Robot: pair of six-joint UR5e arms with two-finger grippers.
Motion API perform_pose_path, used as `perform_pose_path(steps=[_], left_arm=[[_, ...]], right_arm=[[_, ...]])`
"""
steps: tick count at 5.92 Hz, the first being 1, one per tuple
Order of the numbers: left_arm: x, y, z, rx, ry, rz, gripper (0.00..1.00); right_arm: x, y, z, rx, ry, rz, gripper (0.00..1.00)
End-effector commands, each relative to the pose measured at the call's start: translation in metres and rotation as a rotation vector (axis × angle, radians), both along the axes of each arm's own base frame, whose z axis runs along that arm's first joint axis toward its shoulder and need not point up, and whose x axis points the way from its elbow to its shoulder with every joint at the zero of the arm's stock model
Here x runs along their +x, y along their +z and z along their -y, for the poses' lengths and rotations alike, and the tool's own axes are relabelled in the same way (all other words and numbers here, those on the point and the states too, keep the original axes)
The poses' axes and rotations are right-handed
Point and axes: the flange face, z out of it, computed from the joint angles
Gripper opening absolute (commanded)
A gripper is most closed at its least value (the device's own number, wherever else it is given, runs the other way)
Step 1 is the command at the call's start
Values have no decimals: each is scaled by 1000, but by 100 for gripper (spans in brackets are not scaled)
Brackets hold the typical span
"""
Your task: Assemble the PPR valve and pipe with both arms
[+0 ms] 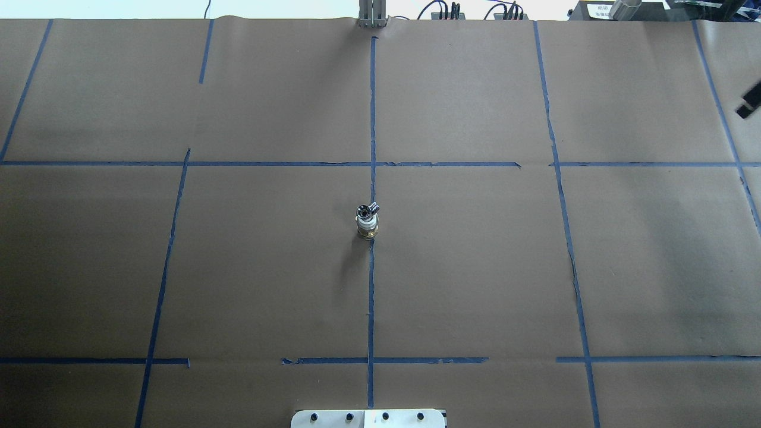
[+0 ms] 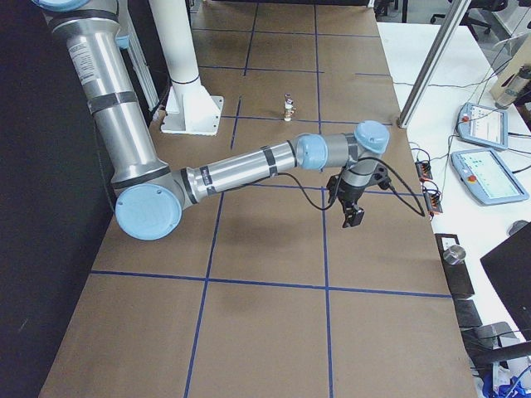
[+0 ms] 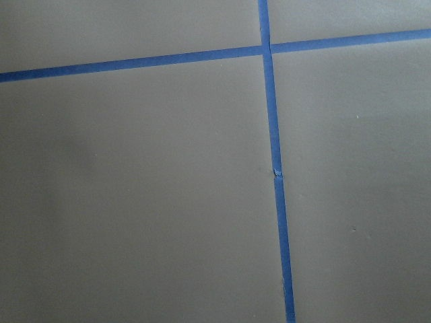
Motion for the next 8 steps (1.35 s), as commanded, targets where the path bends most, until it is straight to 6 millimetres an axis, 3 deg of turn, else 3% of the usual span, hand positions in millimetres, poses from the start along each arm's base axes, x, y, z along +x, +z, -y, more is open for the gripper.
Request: perform_pose_path(steps=[1,2,3,5,8], left_arm=[[0,-1,-1,2,0,-2,100],[0,-2,-3,4,0,0,100],[0,-2,-5,2,0,2,100],[1,8,-15,-24,2,1,100],[2,13,-15,-30,5,-1,100]], right_arm=[[60,106,-94,-14,40,-2,100],[73,139,-136,-52,79,-1,100],[74,141,-145,-71,94,-3,100],[72,140,-146,-159,191,19,100],[72,141,-147,-131,185,24,100]])
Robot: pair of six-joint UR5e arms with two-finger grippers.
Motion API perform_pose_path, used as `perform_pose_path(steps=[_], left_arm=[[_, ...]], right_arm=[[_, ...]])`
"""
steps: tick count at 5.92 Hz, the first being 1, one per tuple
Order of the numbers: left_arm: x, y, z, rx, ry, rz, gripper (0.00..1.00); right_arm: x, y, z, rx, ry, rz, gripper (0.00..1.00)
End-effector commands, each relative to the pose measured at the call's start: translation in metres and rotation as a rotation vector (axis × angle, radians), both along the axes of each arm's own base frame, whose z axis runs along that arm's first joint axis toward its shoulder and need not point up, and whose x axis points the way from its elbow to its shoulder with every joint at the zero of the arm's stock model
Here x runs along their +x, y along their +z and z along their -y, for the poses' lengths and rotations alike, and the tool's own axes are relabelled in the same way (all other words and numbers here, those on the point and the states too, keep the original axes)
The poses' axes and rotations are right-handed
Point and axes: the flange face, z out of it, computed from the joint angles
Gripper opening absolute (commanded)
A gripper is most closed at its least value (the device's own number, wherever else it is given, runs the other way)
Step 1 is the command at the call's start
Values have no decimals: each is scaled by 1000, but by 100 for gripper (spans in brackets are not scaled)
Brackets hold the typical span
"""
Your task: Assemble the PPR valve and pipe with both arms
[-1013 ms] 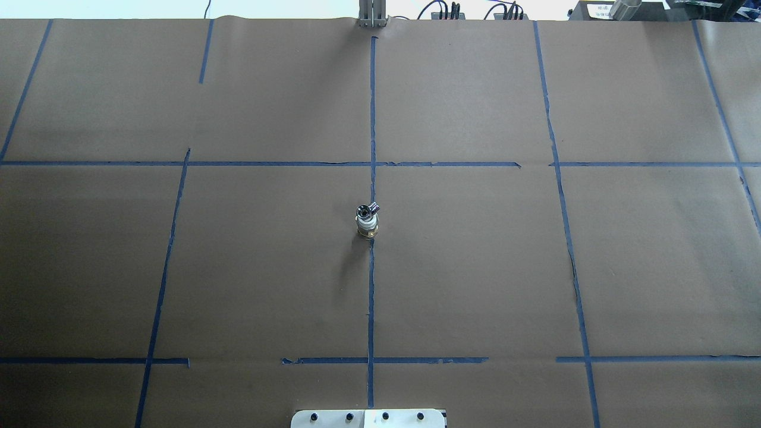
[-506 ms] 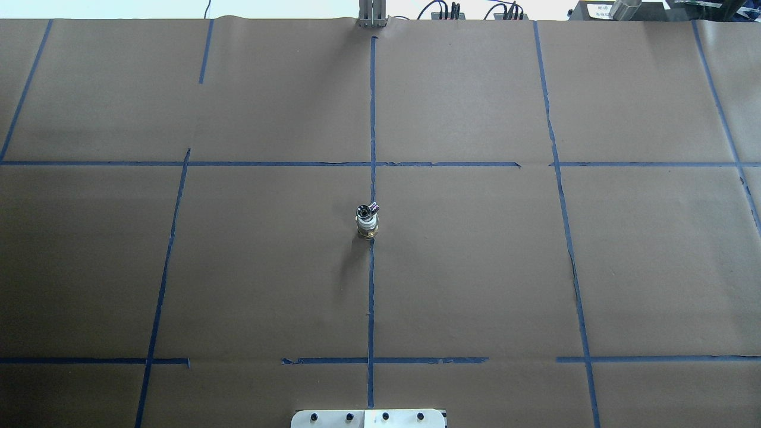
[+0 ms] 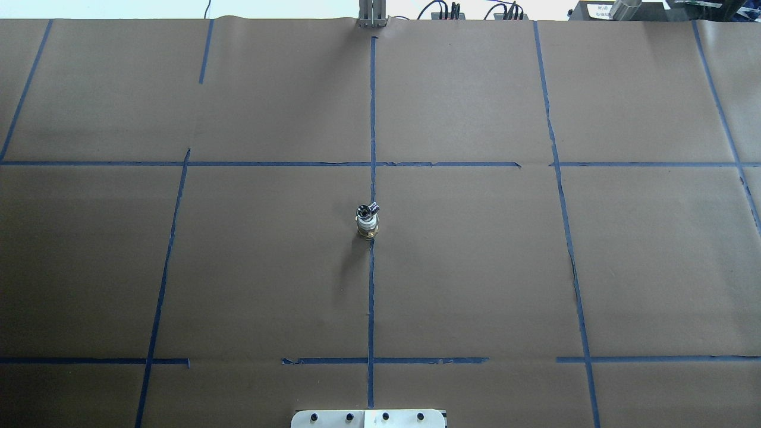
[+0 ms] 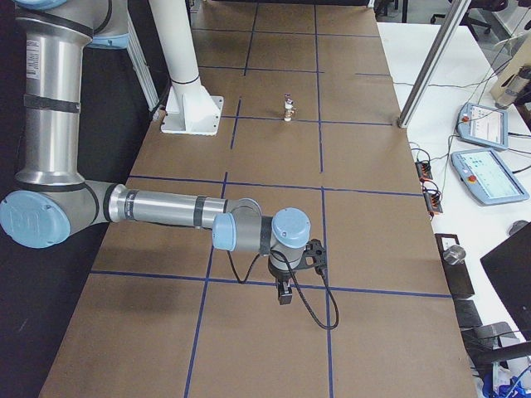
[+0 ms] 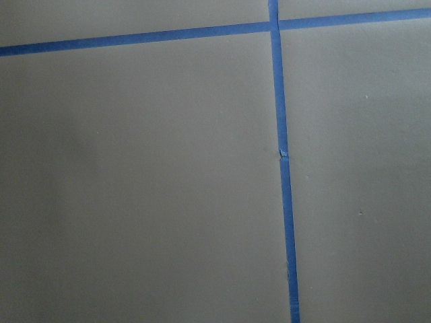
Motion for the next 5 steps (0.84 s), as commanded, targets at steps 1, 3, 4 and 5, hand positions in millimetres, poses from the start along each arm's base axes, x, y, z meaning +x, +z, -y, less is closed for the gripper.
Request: perform_pose_path(steps=[1,3,4,5], left_arm=[[0,1,0,-1,0,-1,100],[1,3,0,-7,1,-1,100],[1,4,0,-7,1,-1,100],[0,4,0,-10,0,0,100]], right_arm=[[0,3,-3,-3,2,2,100],[0,4,-7,-6,0,2,100],[0,3,-7,-2,-2,2,100],[0,4,-7,-3,-2,2,100]])
